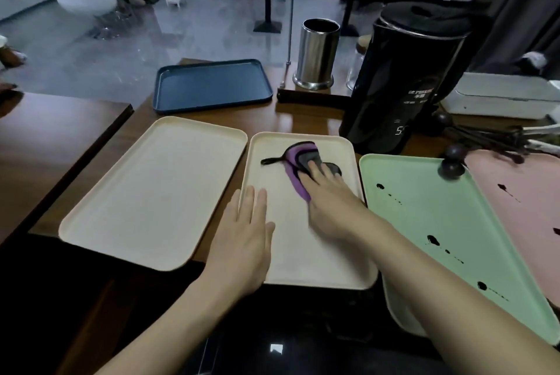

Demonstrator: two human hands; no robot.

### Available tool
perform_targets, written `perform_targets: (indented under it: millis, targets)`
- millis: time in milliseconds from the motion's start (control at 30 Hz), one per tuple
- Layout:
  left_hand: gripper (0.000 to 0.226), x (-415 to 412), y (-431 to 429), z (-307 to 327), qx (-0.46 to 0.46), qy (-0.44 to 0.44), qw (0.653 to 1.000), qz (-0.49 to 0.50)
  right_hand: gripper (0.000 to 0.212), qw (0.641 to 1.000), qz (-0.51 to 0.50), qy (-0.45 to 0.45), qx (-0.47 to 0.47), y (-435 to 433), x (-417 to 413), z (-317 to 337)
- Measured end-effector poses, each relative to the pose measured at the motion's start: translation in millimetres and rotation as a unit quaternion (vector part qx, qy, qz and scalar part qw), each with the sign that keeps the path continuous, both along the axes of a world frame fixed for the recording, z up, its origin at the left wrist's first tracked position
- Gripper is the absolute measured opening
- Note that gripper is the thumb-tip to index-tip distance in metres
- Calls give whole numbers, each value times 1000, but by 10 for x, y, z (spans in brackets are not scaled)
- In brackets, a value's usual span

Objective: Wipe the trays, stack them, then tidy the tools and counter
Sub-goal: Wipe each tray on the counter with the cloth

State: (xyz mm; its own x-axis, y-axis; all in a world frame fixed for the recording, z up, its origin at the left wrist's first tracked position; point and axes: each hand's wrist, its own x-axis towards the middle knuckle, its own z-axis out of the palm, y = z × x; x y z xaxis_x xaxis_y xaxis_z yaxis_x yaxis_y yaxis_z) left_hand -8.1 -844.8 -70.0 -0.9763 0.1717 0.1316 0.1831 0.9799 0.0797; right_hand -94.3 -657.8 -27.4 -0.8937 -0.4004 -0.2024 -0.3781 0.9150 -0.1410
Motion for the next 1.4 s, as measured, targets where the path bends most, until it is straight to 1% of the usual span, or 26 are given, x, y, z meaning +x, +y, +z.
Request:
perform_targets:
  millis: [67,133,200,267,300,367,400,467,500,567,633,767,867,933,1067,1167,1300,1400]
  targets:
    - [66,-10,-6,-58,-3,-16,1000,-3,74,1000,-16,6,-9,-60,-261,4]
    - [67,-14,-12,-90,-36,-14,999,1,71,999,-29,24,-8,-102,-320,-5]
    - [68,-19,-13,-73,-33,-11,999,3,67,1000,-16,20,-12,-174,-107,13]
    - [67,-25,-15,-61,-35,17,999,-8,63,999,28,14,-37,-258,278,-23]
    - [66,-25,-19,-56,-51,19,998,-20,68,997,43,8,-59,-294,506,-22]
    - [66,-21,-40,-61,-78,-7,996,-45,81,995,47,2,-92,-311,862,-8]
    - [64,-24,-54,-68,-77,-9,996,-52,83,995,40,-1,-94,-292,974,-1]
    - [58,-21,-73,-83,-53,13,997,-45,73,997,15,5,-76,-224,1075,12]
    - [59,-10,-71,-87,-38,21,999,-33,68,998,-1,6,-62,-194,1063,18]
    - [66,4,-68,-78,-19,11,1000,-7,74,999,-28,15,-32,-162,920,-13]
    - [71,3,-73,-109,-21,-4,1000,-7,76,998,-55,19,-7,-120,658,-42]
    - [72,-7,-63,-120,-21,-5,1000,-10,69,993,-112,38,-9,-38,-5,-52]
    - [71,2,-53,-104,-8,-3,1000,-13,61,994,-97,51,-13,-177,-255,-52]
    - [71,-3,-45,-100,-4,-1,1000,-9,58,995,-69,64,-23,-346,-300,-54]
    - [71,-2,-30,-93,-13,-14,1000,-7,57,995,-15,84,-53,-783,-418,-9]
    - [69,-6,-43,-99,-27,-20,999,-11,57,995,2,92,-40,-949,-494,-5]
    - [70,-1,-56,-127,-36,-27,999,-7,60,997,-7,66,-31,-888,-517,-1]
    - [73,-2,-49,-125,-60,-39,997,-12,65,999,-37,17,-32,-719,-559,74]
